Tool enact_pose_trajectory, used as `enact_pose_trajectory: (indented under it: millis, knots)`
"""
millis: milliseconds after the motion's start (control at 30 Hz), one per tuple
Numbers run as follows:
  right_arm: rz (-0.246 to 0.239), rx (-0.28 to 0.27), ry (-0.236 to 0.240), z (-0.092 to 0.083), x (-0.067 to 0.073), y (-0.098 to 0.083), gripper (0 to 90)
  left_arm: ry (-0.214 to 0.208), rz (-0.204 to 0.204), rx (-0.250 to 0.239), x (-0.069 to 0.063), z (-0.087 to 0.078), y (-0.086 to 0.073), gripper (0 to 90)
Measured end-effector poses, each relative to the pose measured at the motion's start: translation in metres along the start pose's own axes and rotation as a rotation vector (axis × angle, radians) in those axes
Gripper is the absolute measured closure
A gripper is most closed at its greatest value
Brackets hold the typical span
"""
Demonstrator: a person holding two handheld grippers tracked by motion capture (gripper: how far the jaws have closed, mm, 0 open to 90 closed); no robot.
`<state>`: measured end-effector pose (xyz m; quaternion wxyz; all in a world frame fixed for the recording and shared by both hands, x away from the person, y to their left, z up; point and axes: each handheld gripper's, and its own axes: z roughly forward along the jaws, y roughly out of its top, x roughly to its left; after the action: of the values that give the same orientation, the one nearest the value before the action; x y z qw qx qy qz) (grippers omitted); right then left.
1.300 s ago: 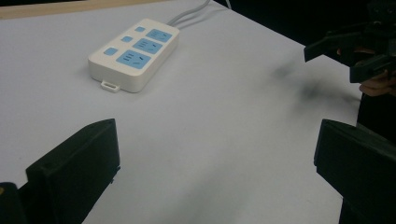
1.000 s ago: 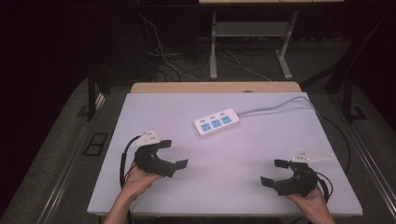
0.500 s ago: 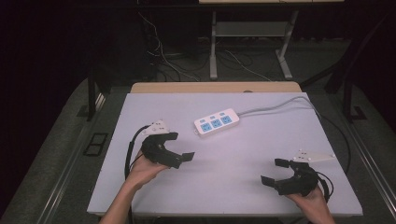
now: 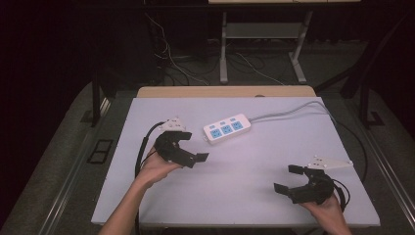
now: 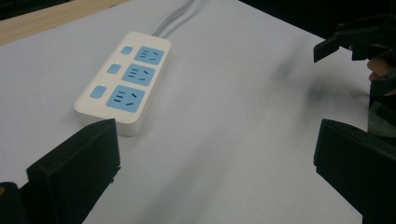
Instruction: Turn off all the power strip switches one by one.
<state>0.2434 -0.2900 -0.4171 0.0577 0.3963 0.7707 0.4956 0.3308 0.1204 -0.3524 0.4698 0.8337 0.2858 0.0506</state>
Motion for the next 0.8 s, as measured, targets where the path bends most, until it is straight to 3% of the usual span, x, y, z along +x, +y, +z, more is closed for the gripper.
enact_pose_trajectory:
  millis: [800]
  knots:
    - [-0.010,0.010,0.004,0.001,0.000,-0.001,1.8,-0.024,0.068,0.091,0.011,0.031,0.045,0.0]
